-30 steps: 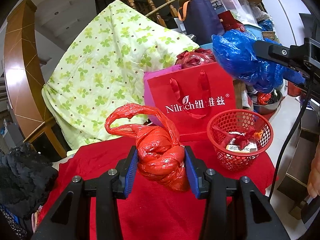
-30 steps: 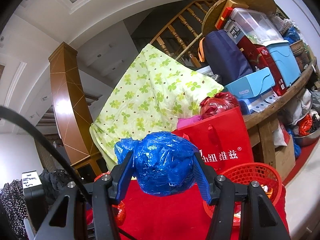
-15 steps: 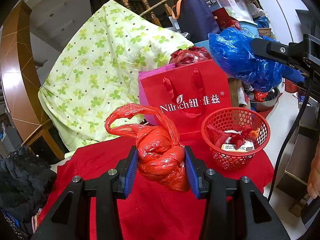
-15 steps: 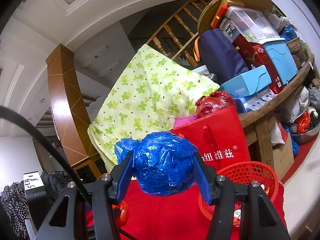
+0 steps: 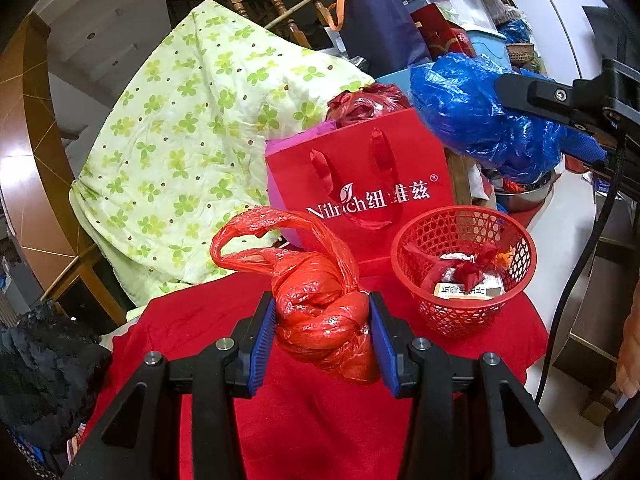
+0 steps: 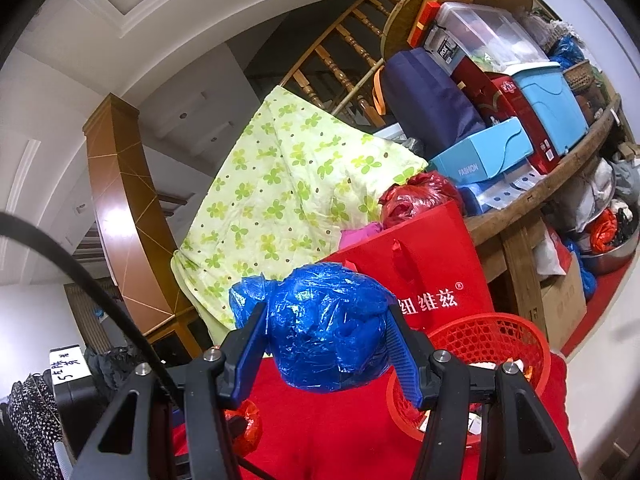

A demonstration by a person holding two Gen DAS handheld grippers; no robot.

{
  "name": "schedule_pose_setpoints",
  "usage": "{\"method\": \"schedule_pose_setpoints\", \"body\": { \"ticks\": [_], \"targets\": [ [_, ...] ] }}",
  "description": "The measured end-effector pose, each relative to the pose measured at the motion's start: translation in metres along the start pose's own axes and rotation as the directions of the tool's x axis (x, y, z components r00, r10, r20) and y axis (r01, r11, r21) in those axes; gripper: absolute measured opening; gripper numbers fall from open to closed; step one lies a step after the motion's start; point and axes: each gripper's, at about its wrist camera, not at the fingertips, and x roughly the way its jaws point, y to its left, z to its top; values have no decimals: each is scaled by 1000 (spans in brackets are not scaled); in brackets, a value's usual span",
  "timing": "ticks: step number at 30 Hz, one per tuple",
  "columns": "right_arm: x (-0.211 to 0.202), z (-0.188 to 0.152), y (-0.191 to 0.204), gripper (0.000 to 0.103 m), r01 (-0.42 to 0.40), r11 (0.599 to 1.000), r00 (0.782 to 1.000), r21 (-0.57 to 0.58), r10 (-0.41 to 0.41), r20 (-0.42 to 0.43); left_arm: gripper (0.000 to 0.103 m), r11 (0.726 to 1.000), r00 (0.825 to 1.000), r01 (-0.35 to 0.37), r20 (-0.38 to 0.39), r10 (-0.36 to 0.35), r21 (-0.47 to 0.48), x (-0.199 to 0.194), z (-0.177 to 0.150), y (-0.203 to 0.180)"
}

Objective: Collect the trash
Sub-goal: 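Move both tools with the bags over the red mesh basket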

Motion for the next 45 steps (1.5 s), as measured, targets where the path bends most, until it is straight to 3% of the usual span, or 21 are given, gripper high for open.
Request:
{"method": "schedule_pose_setpoints", "body": {
  "ticks": [45],
  "targets": [
    [2, -6, -60, 60, 71, 993, 996, 93, -66, -54, 47, 992, 998, 46, -55, -40, 116, 33, 7, -57]
  ]
}}
